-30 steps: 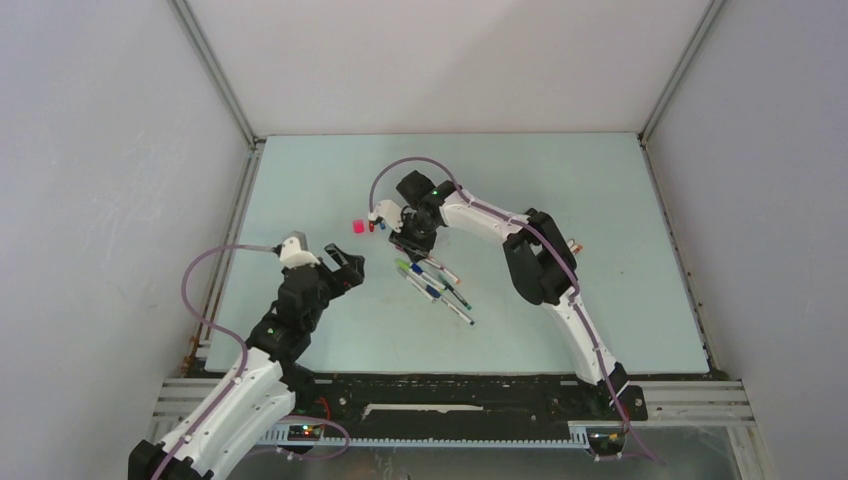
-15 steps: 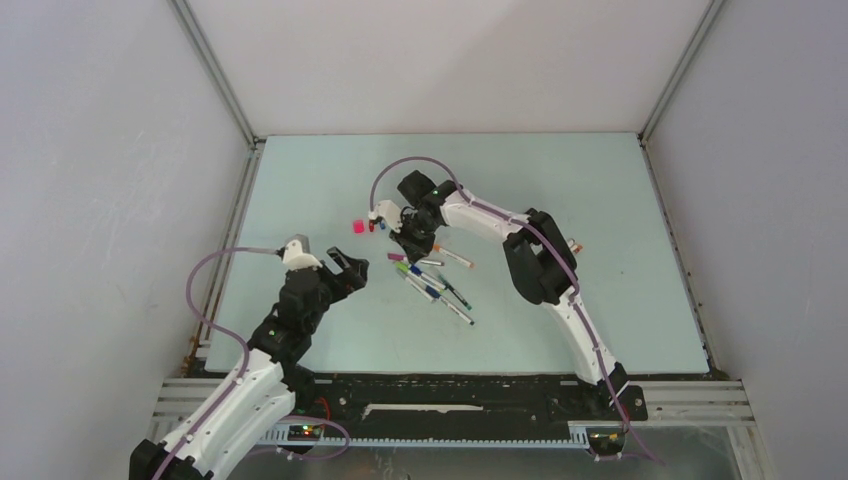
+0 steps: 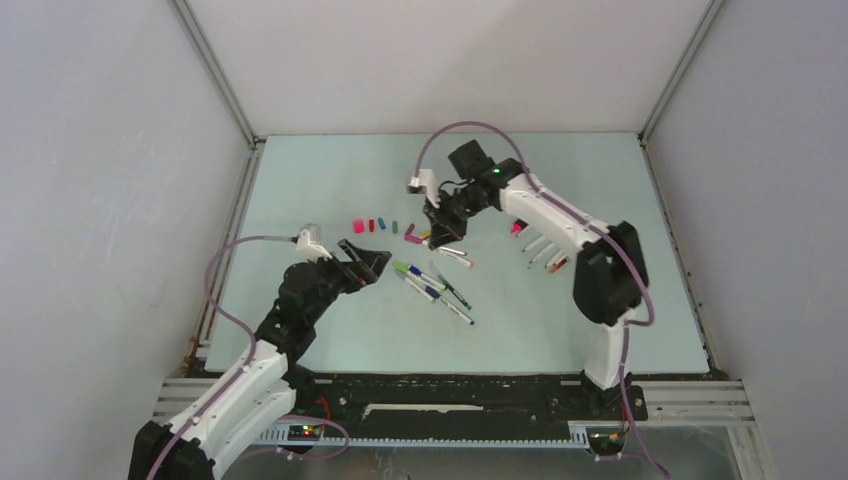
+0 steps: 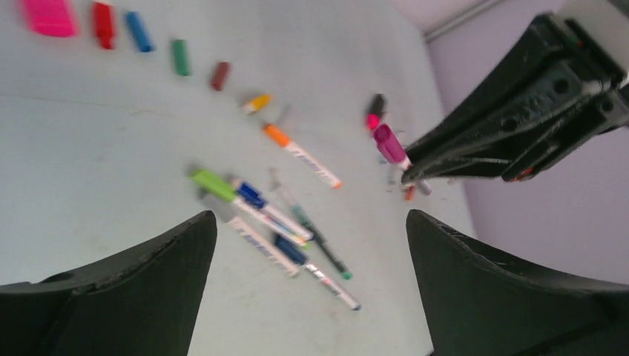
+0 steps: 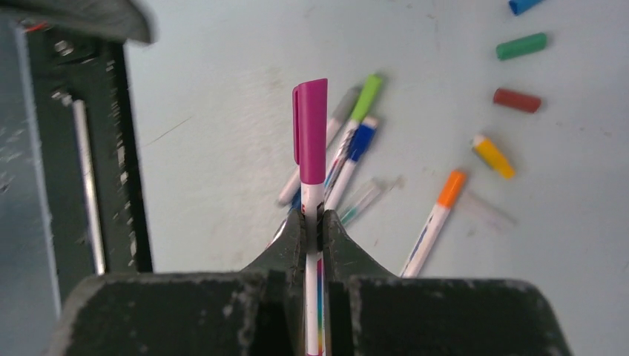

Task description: Open the pen caps

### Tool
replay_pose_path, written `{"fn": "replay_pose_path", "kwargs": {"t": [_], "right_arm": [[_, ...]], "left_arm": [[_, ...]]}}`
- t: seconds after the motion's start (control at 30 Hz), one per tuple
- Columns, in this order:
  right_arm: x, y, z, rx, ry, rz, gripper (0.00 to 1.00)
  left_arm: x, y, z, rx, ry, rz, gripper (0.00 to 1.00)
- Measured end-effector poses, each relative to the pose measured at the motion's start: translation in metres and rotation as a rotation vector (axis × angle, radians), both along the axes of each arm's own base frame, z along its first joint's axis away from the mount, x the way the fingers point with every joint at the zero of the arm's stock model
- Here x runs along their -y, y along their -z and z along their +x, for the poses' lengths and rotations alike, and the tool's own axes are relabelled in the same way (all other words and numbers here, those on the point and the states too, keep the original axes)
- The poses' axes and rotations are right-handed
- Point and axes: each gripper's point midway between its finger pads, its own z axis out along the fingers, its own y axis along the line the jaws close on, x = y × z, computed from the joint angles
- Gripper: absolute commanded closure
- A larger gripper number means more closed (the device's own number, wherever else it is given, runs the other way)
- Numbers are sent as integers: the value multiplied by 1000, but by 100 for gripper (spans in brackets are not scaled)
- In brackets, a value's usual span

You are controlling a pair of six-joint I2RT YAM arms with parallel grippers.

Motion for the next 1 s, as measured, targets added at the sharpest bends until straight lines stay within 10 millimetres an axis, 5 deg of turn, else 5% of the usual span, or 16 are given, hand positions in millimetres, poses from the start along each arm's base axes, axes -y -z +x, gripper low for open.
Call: {"fn": "replay_pose_path", "kwargs": {"t": [0.17,0.4,0.63,0.83,1.0], "right_arm": [[36,-30,-34,-29,-29,80,100],[41,-21,-64,-169,-42,114,100],[37,-32,-58,-227,10,170,100],[39,-34,-53,-262,48,190,100],[37,-33,-55,-277,53,189,100]], "left_arm": [[29,-19,7,8,93,-168,0],[69,-29,11,-11,212,-333,10],[106,-23,-1,-66,300,-373,27],[114,-27,6,-61,289,-392,30],[115,-27,12,-62,270,-399,48]]}}
